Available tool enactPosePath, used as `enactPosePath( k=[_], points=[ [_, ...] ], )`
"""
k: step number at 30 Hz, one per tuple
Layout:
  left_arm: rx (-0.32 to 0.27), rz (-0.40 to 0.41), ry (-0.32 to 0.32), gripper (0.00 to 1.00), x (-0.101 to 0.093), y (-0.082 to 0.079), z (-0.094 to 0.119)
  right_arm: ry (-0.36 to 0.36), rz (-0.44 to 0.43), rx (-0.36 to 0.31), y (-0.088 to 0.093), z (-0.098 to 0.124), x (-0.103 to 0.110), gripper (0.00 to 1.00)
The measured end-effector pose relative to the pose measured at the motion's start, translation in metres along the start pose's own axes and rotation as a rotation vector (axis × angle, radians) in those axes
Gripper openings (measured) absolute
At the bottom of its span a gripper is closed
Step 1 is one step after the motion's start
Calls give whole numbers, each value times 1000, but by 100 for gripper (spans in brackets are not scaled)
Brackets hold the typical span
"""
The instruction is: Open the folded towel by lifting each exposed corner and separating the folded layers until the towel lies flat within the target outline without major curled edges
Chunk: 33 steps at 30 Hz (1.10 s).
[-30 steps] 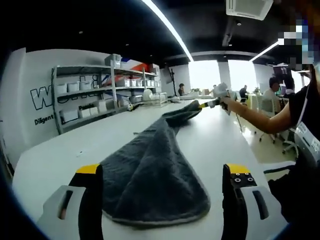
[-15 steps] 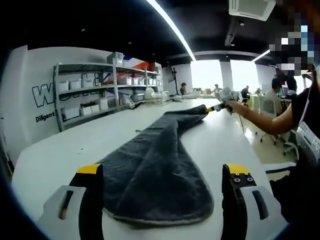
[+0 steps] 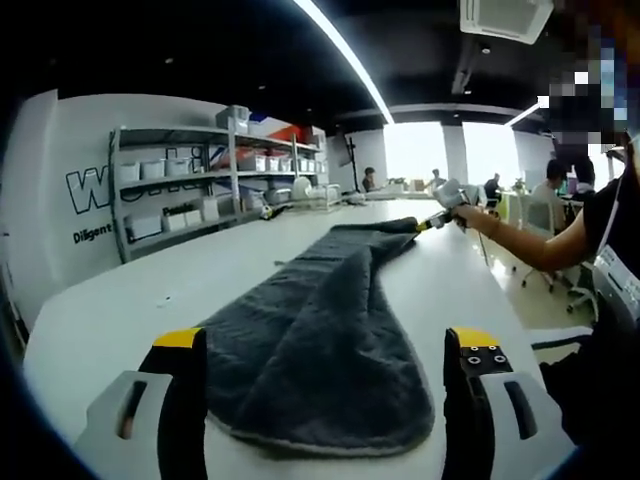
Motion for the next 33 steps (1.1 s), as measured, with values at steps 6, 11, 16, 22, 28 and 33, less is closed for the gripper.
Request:
enactPosePath(
  k=[6,11,16,22,28,33],
  points=[
    [16,-32,-7,97,-5,-1,-1,-11,-65,-57,-11,10,-1,32],
    [-46,83,-3,96,-18,-6,-1,-44,-149,-158,-34,26,10,73],
    [-38,131,-44,96,-33,-6,5,-123,-159,-173,-46,37,22,93],
    [-44,149,-180,98,-49,-5,19,-192,-91,-138,-47,43,47,99],
    [-68,121,-290,90,-62,-1,35,-268,-50,-117,-42,49,75,99],
    [-46,129,-299,83,-74,6,34,-284,-44,-111,-37,53,88,99]
  ],
)
Point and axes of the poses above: the point that each gripper's makers call its tool centre point, and the gripper's own axes: z roughly backward along the fingers, x roughly to its left, y roughly out of its underside, the point moved 6 cm from there along z, roughly backward along the fingers, and after that the axes turned 4 degrees about z, right-handed, at the moved point
